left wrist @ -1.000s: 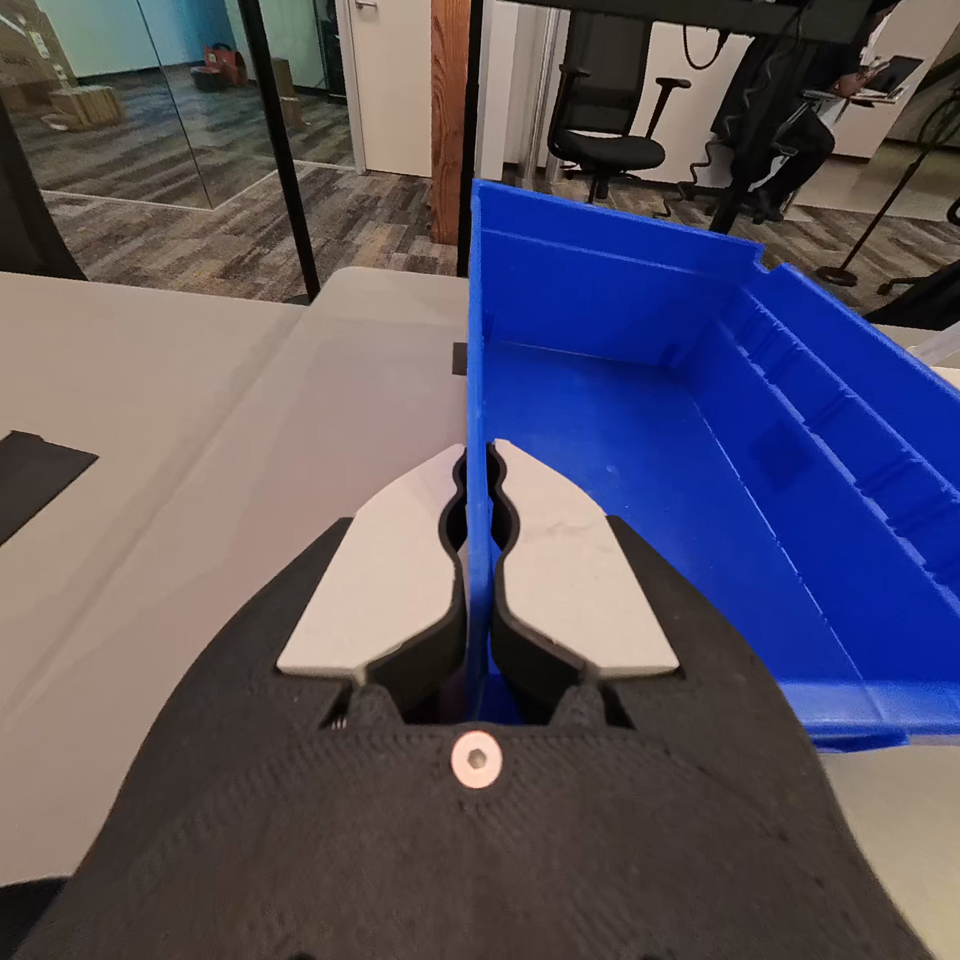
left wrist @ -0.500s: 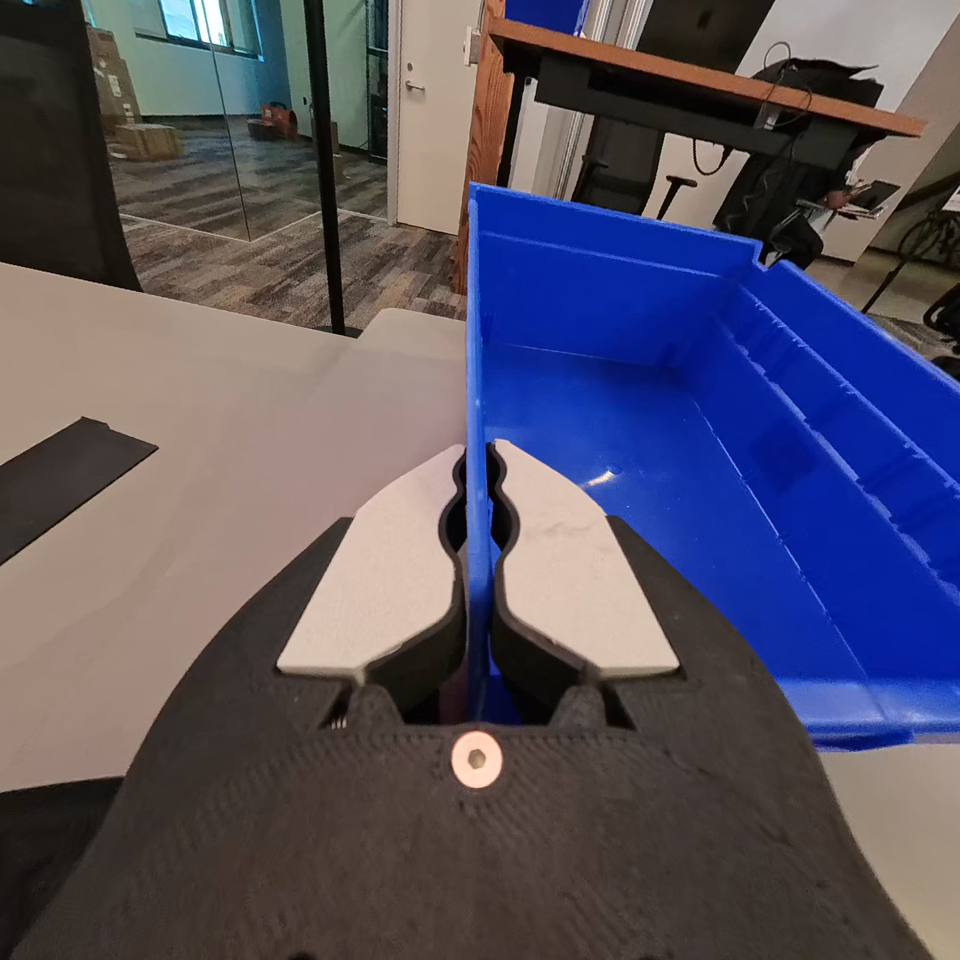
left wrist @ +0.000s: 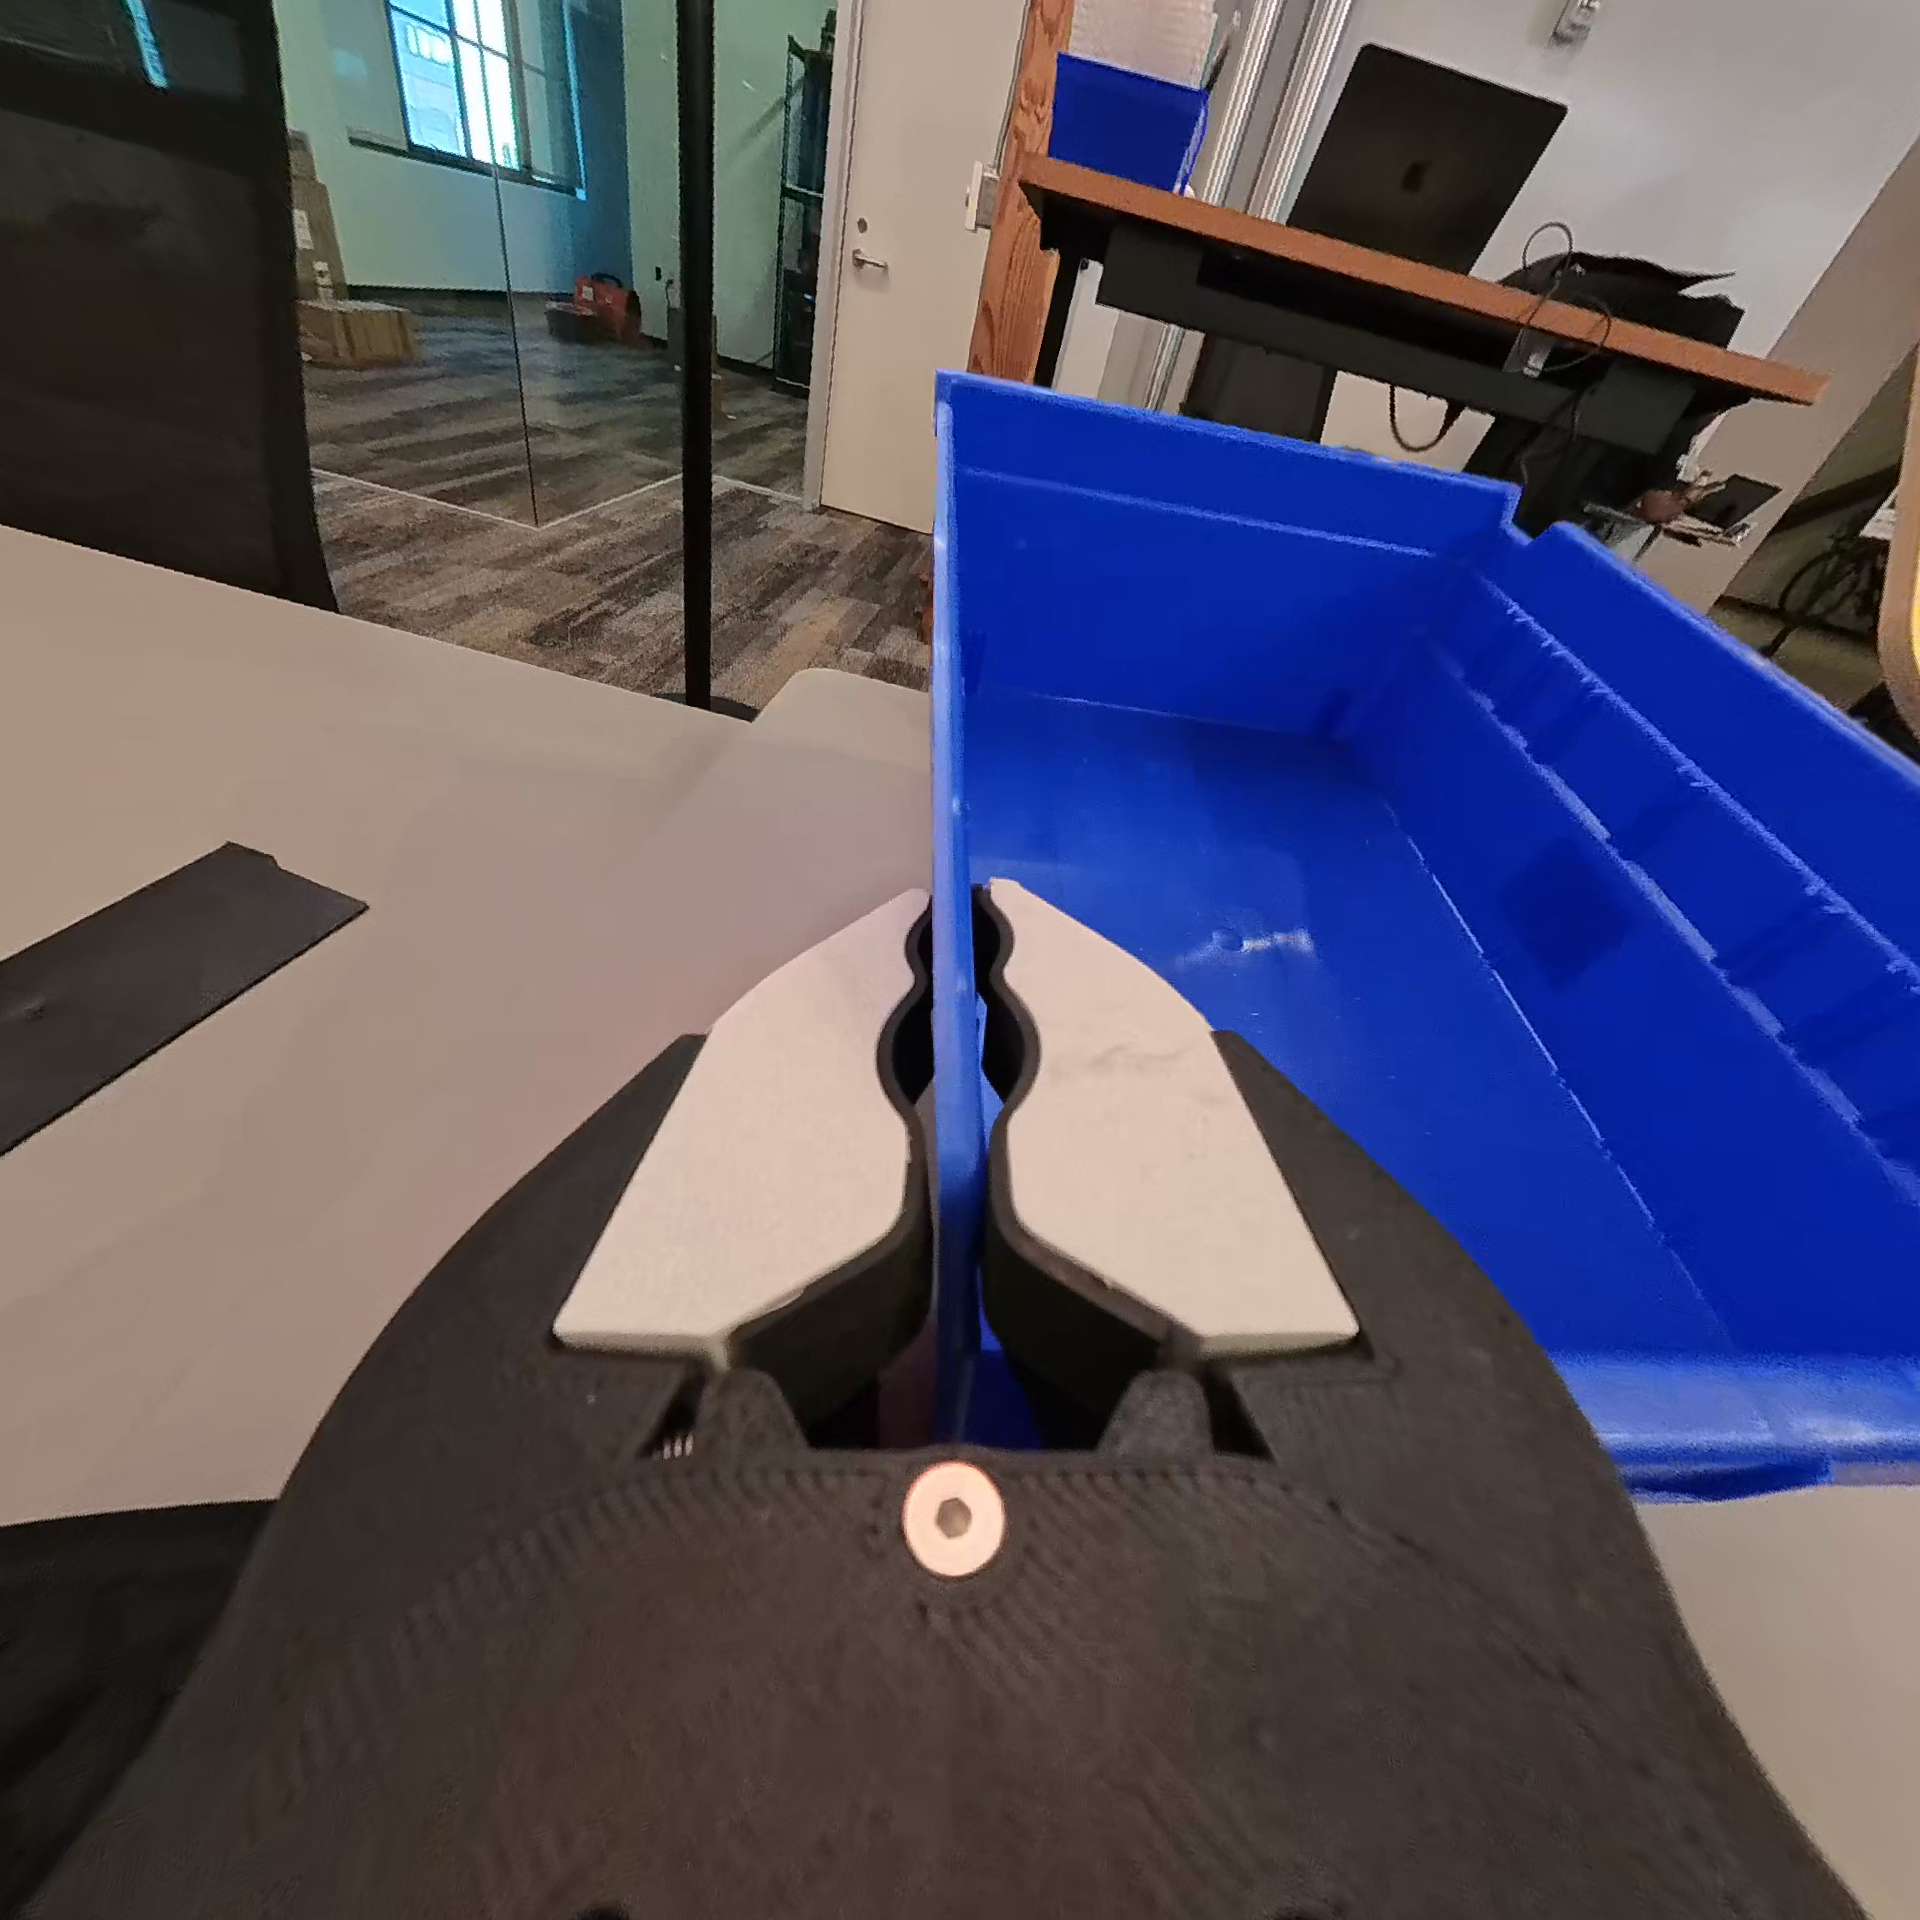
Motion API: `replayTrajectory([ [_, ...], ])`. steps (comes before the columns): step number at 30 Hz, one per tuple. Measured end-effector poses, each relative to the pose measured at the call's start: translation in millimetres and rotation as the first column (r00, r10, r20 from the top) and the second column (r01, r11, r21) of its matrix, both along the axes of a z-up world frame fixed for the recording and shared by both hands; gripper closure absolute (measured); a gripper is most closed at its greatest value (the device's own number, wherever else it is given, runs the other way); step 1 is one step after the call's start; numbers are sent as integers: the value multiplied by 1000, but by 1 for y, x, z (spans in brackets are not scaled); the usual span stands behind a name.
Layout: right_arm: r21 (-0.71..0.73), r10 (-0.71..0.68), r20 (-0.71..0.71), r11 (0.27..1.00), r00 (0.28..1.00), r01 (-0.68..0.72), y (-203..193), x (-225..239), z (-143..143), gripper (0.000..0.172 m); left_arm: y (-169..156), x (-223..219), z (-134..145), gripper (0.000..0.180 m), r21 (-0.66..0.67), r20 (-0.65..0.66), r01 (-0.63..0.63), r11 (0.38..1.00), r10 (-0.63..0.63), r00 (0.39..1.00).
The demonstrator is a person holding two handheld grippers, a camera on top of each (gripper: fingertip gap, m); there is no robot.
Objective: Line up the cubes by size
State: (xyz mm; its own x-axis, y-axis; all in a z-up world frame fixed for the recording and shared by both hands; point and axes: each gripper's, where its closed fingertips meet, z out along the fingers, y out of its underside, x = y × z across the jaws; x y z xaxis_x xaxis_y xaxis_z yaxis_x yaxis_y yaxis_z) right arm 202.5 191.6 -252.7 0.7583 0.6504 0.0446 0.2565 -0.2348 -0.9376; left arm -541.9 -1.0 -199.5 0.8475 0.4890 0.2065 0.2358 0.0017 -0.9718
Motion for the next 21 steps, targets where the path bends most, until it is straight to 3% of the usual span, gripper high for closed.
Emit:
replayTrajectory([
  [21,7,284,4,959,959,-284,-42,-146,0,166,-25,-16,15,176,73,16,-62,995,61,998],
])
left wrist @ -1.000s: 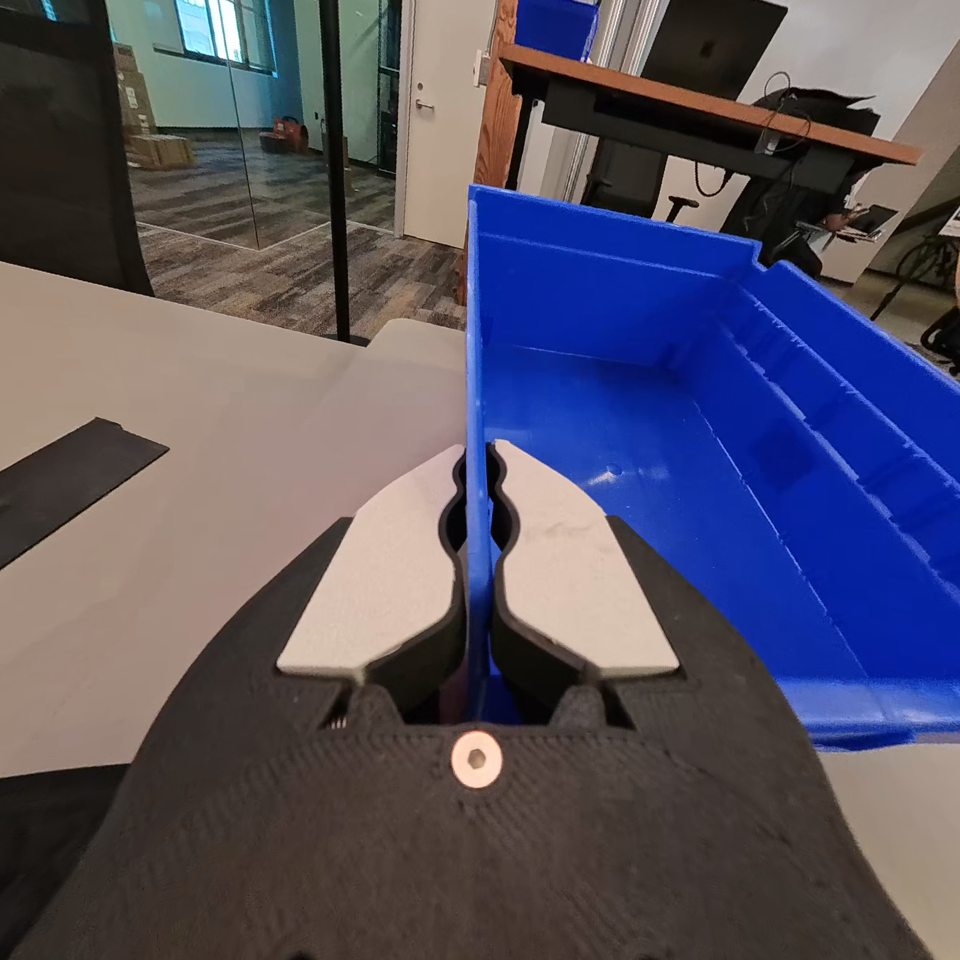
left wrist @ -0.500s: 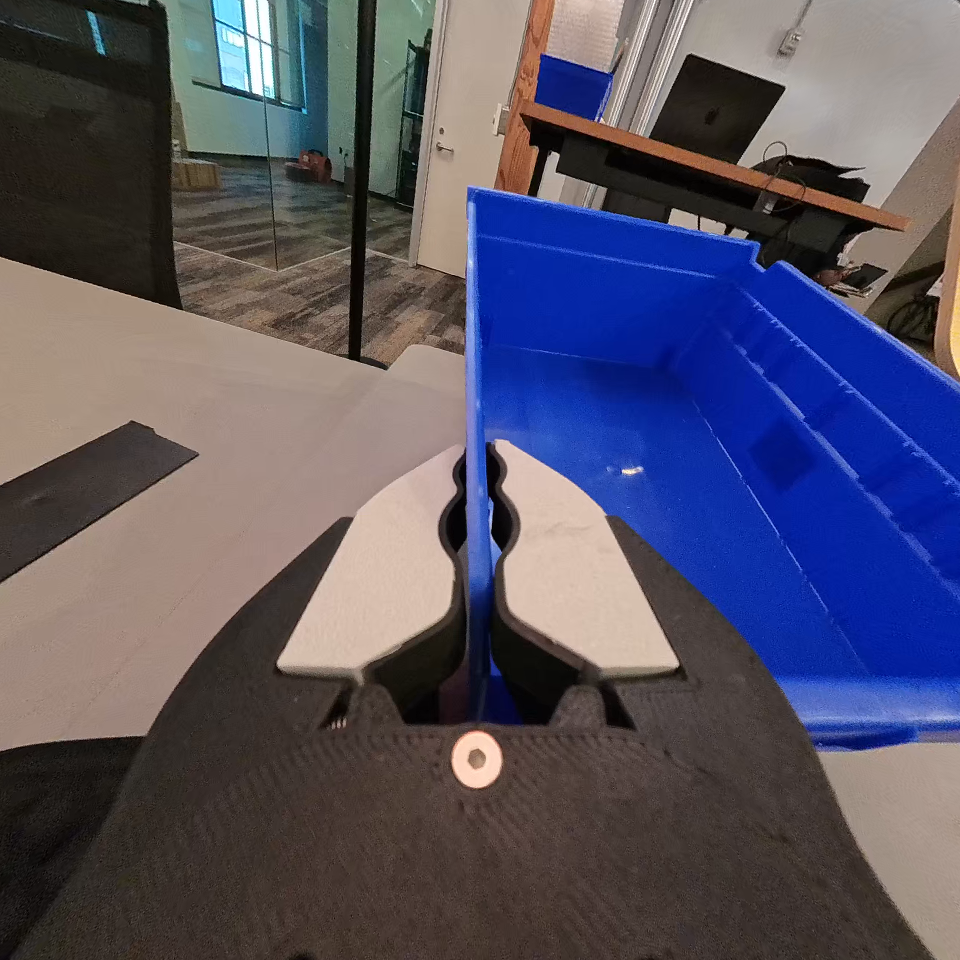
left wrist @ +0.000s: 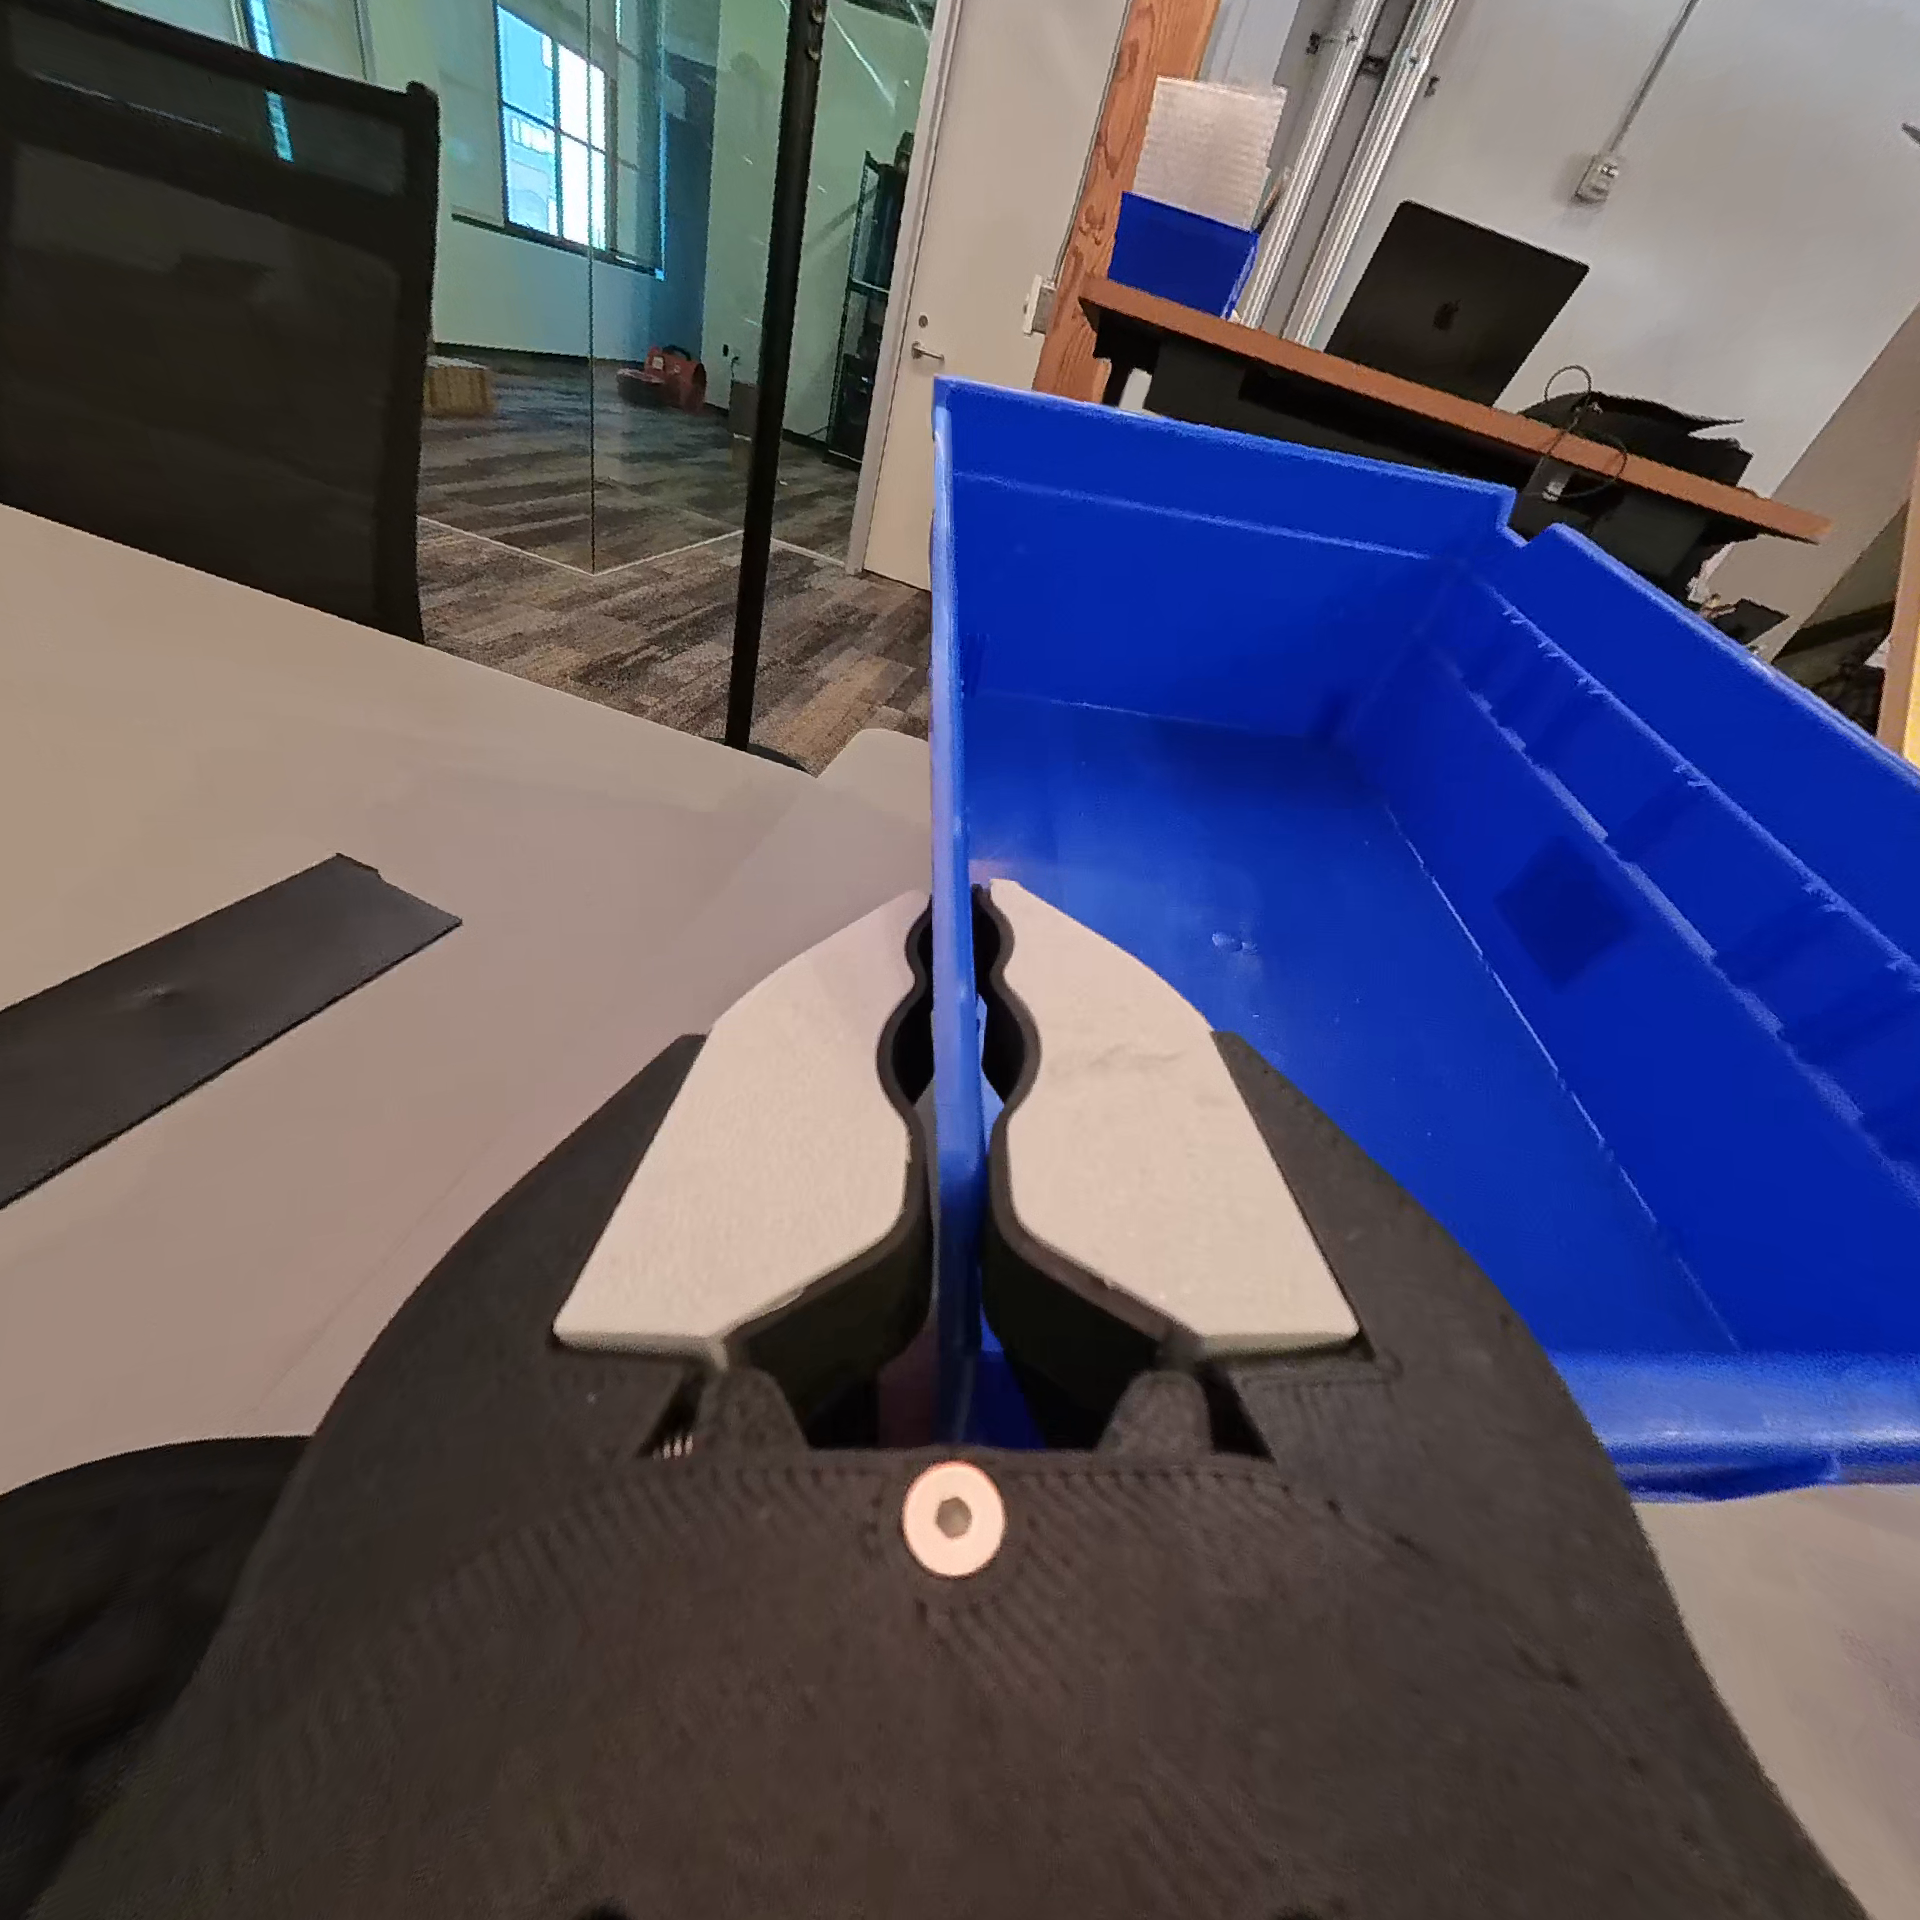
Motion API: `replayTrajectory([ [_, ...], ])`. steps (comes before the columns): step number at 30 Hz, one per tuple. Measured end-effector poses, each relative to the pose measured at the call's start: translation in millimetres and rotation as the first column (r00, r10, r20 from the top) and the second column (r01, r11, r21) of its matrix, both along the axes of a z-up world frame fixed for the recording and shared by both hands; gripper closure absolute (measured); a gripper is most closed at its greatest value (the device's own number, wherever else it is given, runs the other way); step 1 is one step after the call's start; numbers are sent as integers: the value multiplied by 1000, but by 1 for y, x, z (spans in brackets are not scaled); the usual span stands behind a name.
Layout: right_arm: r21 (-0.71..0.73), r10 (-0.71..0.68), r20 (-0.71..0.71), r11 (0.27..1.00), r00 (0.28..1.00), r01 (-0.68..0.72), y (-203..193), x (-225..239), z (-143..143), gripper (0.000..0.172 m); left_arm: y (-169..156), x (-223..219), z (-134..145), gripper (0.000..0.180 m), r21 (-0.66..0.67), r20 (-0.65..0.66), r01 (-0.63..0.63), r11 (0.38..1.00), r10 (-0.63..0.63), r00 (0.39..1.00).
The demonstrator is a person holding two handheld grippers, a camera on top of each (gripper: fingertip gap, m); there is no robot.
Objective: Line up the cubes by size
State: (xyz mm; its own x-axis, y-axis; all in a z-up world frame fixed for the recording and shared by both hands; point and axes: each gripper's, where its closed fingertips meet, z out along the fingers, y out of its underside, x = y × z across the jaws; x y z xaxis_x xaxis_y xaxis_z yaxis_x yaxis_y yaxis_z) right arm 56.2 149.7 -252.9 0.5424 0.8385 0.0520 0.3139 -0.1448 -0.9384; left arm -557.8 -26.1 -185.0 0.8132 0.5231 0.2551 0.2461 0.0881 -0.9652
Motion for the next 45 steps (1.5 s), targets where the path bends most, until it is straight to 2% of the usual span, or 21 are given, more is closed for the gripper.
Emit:
replayTrajectory([
  [9,7,98,3,995,995,-98,-7,-73,0,166,-12,-6,10,176,40,4,-24,999,23,1000],
  [22,5,166,-1,986,986,-166,-6,-168,-1,166,-30,-14,22,176,97,25,-46,994,44,999],
  [31,-2,163,-6,987,987,-163,-1,-225,-1,166,-40,-16,32,176,125,13,-66,990,65,998],
  [45,23,85,-11,996,996,-85,7,-304,0,164,-43,-10,47,176,150,-27,-57,987,61,998],
])
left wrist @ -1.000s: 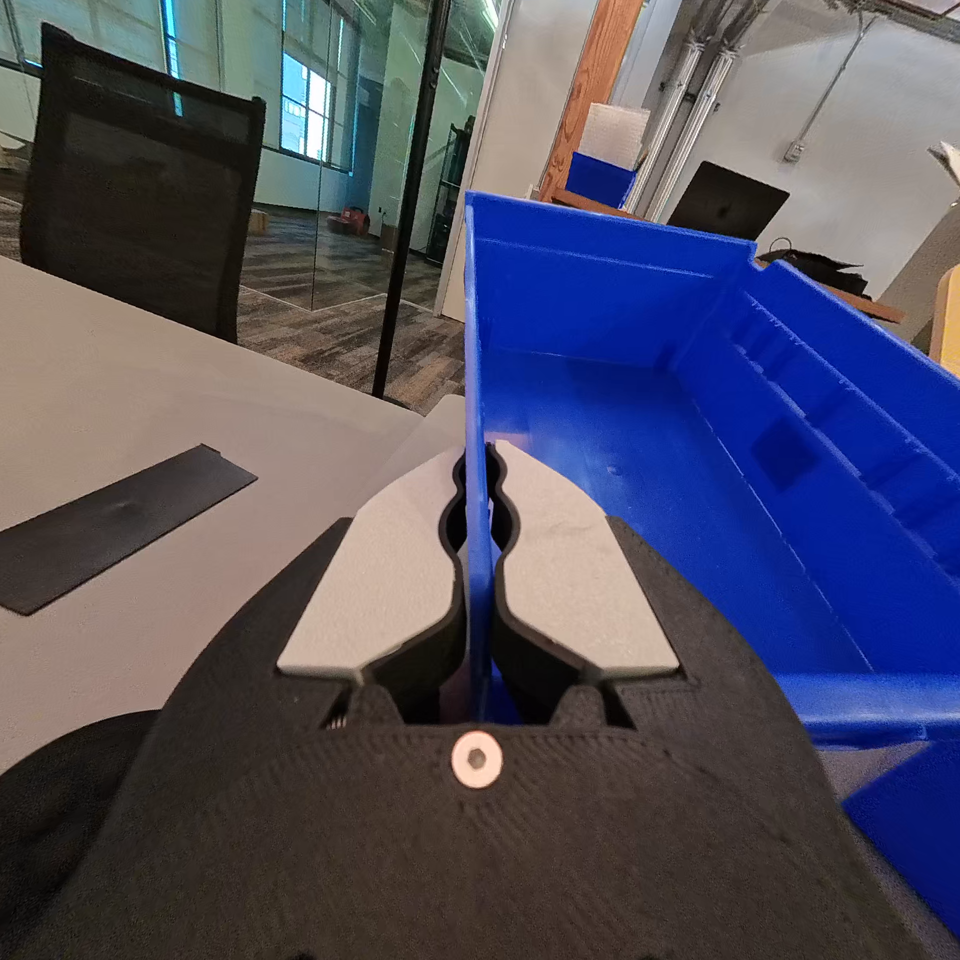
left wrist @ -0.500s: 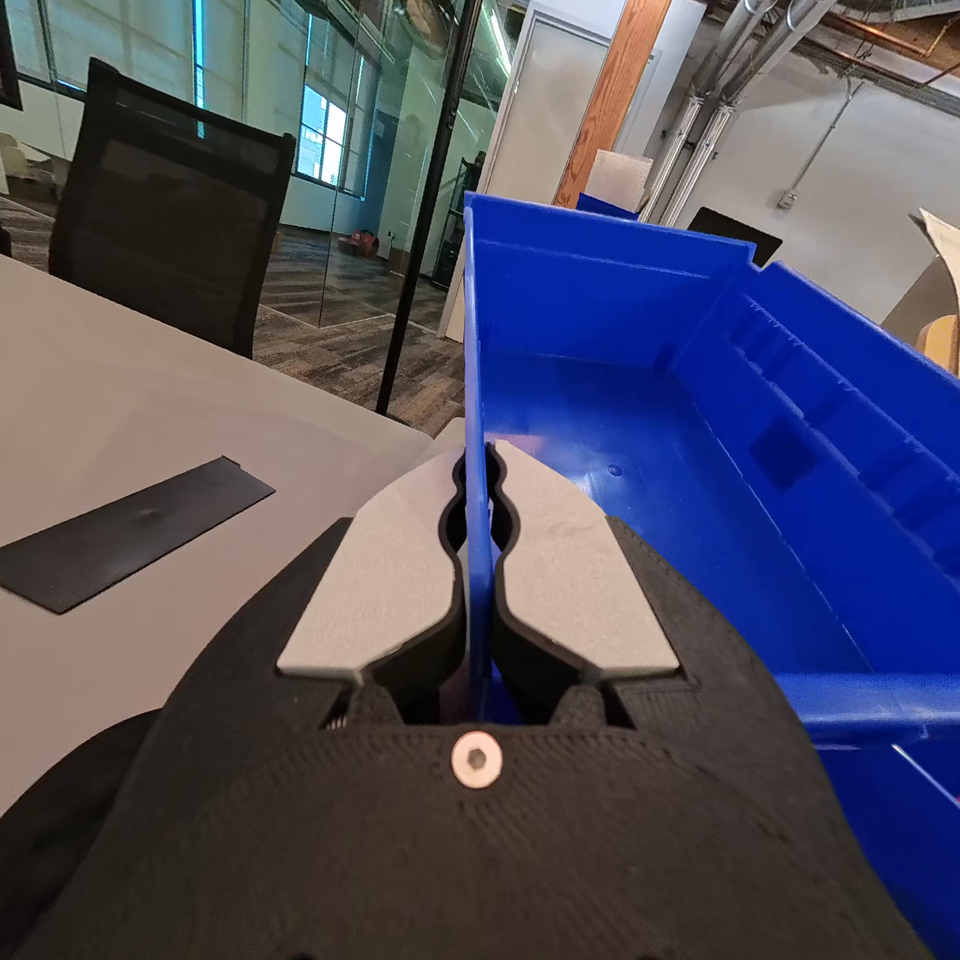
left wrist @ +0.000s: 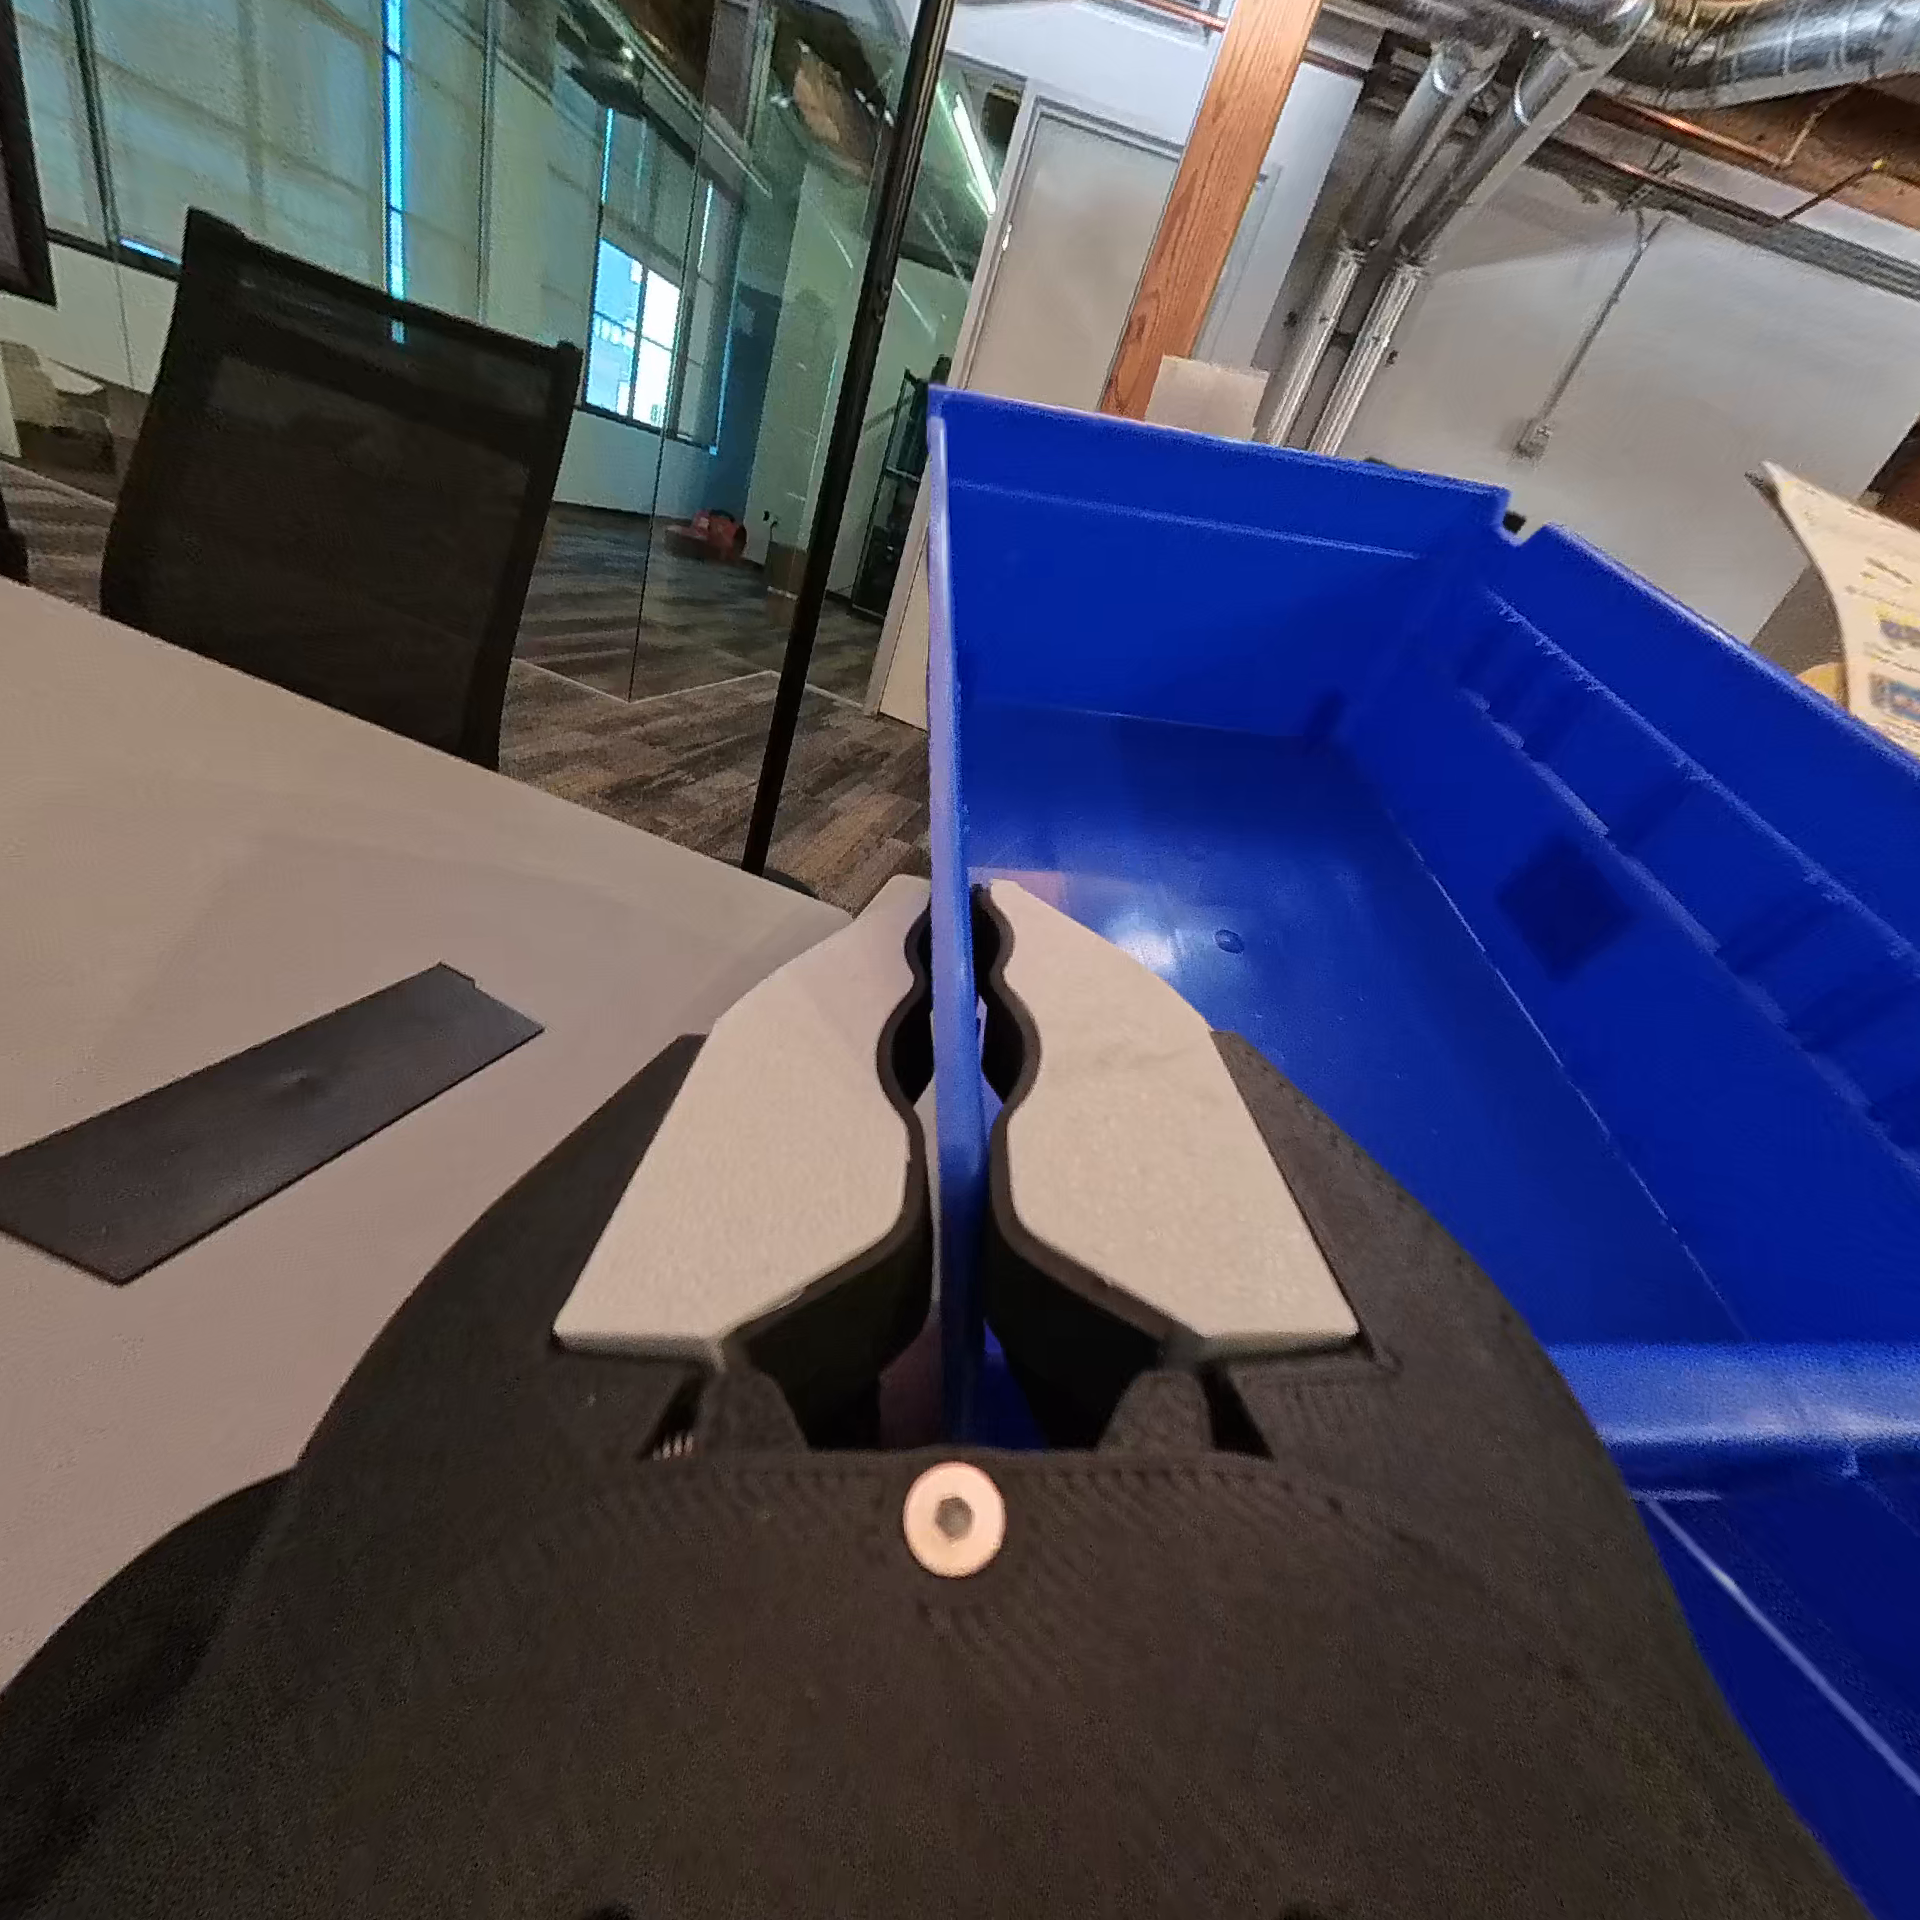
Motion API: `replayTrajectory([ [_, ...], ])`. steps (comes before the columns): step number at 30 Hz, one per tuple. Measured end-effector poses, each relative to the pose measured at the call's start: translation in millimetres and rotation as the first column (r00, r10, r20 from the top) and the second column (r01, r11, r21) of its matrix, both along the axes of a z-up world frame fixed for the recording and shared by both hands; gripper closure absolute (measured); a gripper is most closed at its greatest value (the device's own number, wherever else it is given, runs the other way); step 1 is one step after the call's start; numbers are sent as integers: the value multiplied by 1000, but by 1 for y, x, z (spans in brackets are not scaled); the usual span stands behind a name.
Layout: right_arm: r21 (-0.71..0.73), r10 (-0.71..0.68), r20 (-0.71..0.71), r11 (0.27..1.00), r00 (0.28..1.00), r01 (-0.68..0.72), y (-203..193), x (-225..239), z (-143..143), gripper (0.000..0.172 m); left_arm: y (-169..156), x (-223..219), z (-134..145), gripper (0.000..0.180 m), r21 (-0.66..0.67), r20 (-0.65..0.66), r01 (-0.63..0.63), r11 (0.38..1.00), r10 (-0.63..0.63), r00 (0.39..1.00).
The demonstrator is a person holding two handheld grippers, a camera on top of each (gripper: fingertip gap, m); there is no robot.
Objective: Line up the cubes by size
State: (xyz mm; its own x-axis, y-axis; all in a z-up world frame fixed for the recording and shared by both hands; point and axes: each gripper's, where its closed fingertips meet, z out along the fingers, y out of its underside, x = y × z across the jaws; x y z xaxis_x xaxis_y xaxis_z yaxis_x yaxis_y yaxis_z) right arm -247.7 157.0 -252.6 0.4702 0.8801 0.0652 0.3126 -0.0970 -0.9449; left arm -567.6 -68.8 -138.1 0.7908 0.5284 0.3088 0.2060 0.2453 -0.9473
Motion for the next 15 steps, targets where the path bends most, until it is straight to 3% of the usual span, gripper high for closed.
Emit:
replayTrajectory([
  [2,31,29,5,999,1000,-30,-4,-6,1,131,-1,4,9,176,10,-41,1,1000,-1,999],
  [3,39,37,-7,999,999,-37,-6,-5,3,126,-2,7,14,176,18,-64,2,1000,-1,998],
  [10,96,45,-70,995,997,-38,-18,49,40,113,-3,49,66,176,109,-207,71,991,-48,977],
  [15,179,80,-112,982,990,-59,-45,120,82,114,8,116,114,176,158,-311,233,960,-176,934],
])
